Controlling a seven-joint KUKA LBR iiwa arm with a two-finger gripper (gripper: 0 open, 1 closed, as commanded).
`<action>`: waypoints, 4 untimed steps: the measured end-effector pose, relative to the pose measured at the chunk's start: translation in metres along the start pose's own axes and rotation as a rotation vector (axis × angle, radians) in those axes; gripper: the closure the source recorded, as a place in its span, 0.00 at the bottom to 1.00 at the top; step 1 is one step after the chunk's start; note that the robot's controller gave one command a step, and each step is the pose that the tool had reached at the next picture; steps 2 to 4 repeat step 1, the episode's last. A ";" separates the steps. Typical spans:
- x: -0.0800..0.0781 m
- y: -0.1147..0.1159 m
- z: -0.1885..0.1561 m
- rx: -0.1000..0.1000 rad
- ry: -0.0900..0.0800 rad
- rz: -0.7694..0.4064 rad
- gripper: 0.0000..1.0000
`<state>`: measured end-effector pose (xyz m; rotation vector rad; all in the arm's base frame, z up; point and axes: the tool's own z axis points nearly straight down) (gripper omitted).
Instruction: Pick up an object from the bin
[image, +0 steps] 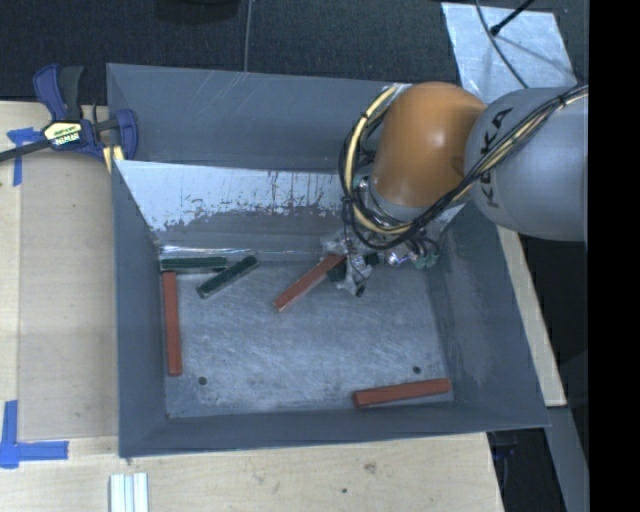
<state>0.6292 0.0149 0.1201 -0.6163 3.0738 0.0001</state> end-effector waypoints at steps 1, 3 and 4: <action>-0.003 -0.001 -0.079 0.003 -0.006 0.004 1.00; -0.003 -0.001 -0.079 0.003 -0.006 0.004 1.00; -0.003 -0.001 -0.079 0.003 -0.006 0.004 1.00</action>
Offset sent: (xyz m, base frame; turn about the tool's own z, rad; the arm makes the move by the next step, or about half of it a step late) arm -0.0001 0.0001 0.0728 0.0000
